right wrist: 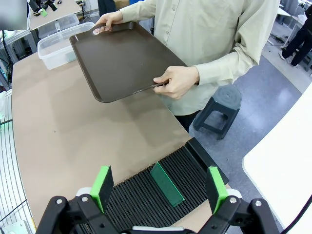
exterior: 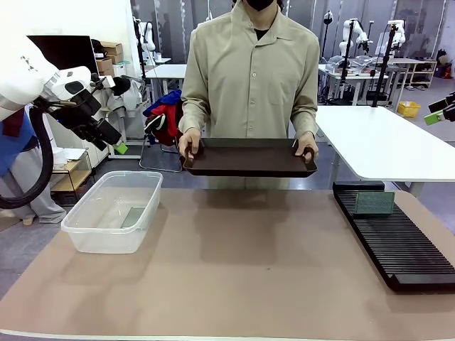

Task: Sort PCBs into racks and boxes based on the side picked up.
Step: If the short side of the Blank PCB is picked up, insert it into the PCB Rack ; if the long side is picked up, place it in the Organizing box.

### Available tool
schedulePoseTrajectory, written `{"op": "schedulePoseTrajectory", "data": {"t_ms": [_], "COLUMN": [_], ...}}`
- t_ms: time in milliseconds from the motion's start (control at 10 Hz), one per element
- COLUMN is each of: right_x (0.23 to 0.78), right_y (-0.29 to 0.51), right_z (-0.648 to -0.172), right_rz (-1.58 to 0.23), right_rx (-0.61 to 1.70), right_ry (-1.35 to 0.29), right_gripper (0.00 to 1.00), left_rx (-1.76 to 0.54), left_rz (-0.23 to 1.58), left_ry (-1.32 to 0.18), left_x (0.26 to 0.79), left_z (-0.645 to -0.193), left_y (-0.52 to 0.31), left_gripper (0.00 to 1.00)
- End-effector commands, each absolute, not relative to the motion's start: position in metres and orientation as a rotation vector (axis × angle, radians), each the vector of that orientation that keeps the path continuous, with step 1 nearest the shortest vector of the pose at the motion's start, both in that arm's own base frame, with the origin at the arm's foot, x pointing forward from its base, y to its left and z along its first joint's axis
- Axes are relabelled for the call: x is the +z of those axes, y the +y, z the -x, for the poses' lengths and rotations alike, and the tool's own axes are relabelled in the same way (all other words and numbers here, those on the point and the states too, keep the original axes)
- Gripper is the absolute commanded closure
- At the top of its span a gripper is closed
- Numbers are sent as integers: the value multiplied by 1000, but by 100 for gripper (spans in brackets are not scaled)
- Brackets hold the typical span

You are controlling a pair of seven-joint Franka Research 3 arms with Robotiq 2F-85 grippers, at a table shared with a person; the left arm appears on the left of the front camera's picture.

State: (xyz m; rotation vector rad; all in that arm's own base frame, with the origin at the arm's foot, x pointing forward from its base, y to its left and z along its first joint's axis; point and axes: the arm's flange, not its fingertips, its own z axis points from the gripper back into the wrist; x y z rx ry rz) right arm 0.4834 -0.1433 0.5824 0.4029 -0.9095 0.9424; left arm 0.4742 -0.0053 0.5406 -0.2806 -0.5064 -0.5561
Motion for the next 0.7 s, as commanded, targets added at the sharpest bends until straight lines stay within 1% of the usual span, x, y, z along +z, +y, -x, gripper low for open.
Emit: {"op": "schedulePoseTrajectory", "data": {"t_ms": [0, 300, 600], "right_x": [582, 582, 582], "right_y": [-142, -142, -142], "right_z": [-483, -483, -483], "right_rz": [-406, -406, -406], "right_rx": [941, 941, 941], "right_ry": [-906, -906, -906], "right_gripper": [0, 0, 0], "left_rx": [-592, -730, -807], "left_rz": [287, 288, 261], "left_ry": [-528, -548, -611], "left_x": [550, 585, 615], "left_z": [-470, -444, -418], "left_y": [-8, -17, -26], "left_gripper": [0, 0, 0]}}
